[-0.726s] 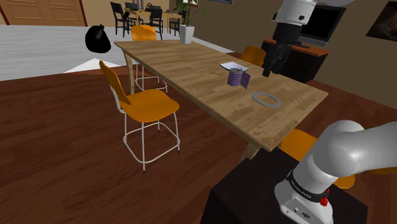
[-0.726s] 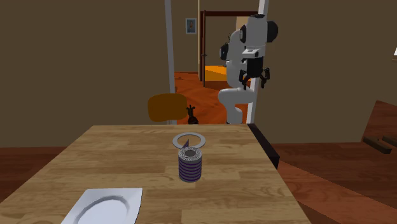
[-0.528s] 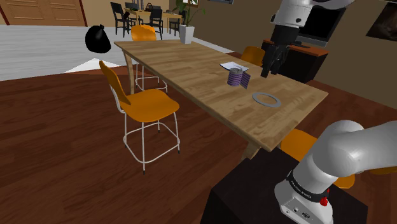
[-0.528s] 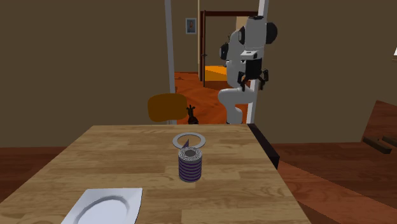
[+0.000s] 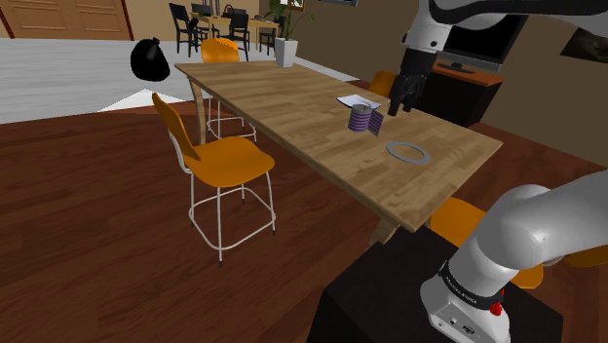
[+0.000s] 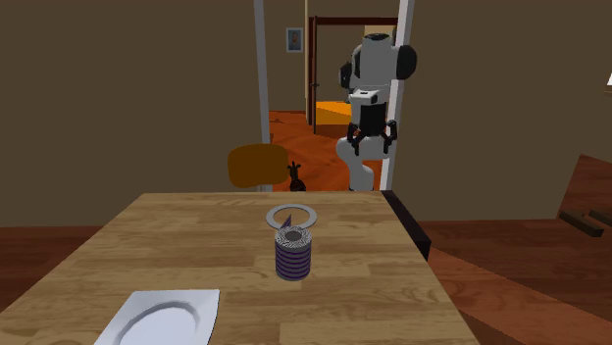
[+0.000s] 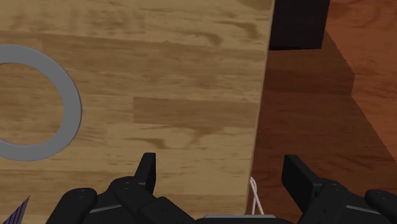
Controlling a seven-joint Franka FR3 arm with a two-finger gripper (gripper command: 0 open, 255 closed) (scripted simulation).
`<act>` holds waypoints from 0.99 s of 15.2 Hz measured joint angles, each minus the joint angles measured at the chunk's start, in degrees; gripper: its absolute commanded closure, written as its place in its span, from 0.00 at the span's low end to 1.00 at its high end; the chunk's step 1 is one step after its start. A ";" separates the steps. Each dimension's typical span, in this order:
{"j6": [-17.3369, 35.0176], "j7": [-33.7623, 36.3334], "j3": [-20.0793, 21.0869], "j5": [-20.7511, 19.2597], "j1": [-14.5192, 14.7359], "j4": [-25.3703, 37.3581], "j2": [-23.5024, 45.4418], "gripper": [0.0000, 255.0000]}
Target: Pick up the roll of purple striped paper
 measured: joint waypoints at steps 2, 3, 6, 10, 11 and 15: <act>2.46 -1.78 -1.51 -0.92 -0.53 0.63 2.82 0.00; 3.56 -2.48 -2.11 -1.21 -0.70 1.29 4.38 0.00; 7.07 -4.89 -4.14 -2.06 -1.35 2.53 8.63 0.00; 10.94 -8.49 -7.00 -2.30 -2.09 6.91 16.14 0.00; 12.37 -9.39 -7.69 -2.23 -2.29 7.56 18.10 0.00; 14.50 -13.18 -10.15 -1.23 -3.19 13.91 25.94 0.00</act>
